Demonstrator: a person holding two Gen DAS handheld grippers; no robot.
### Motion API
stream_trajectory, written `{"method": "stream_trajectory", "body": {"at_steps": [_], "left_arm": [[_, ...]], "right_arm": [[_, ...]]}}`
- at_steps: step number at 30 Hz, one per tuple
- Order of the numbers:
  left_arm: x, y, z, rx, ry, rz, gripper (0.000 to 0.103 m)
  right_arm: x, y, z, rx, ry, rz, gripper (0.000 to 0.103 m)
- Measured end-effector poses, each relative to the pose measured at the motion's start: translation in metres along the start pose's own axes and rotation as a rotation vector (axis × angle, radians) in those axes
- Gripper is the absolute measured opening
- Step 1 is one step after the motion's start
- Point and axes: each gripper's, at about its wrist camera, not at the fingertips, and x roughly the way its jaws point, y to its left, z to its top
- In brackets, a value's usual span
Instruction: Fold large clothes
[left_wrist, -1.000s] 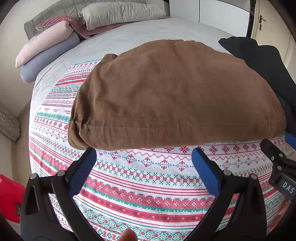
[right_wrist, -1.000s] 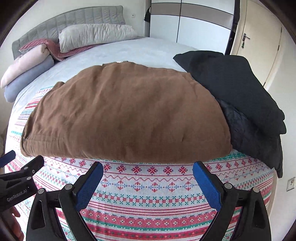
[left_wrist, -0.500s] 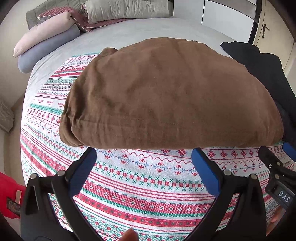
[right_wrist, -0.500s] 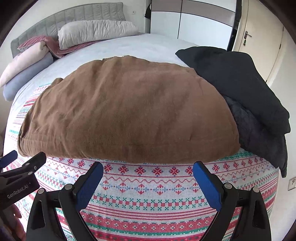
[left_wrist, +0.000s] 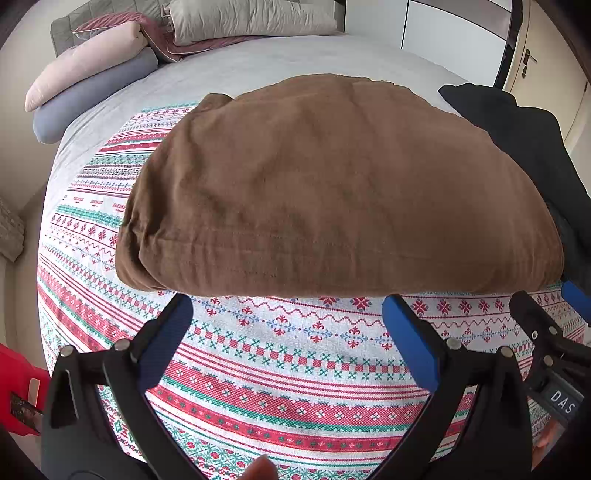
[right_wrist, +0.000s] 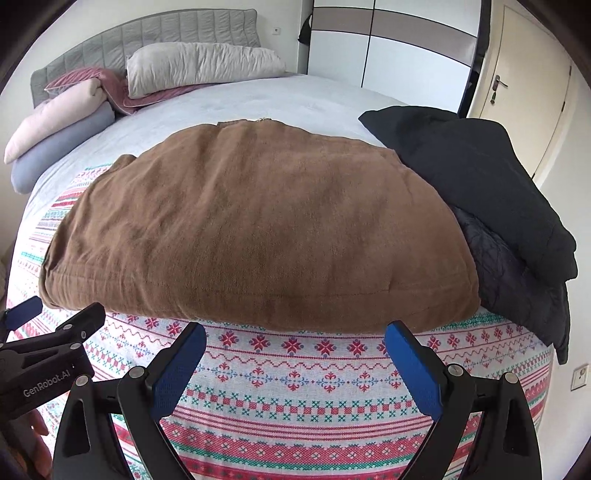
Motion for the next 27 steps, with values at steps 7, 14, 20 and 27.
{"method": "stream_trajectory", "body": {"at_steps": [7,14,20,27], "left_arm": [[-0.001,-0.001,-0.001,-0.002,0.000,-0.014,0.102],[0.001,-0.003,-0.001,0.003,0.006,-0.019,0.102],[0.000,-0.003,-0.001,0.002,0.005,-0.024,0.102],[-0.001,-0.004,-0.001,0.003,0.007,-0.033,0.102]], "right_arm": [[0.002,-0.012,0.001,0.042,-0.001,-0.010,0.098],[0.001,-0.010,0.002,0.042,-0.009,0.004,0.098],[0.002,-0.008,0.003,0.041,-0.004,0.005,0.098],[0.002,-0.008,0.003,0.045,-0.005,0.012,0.098]]}}
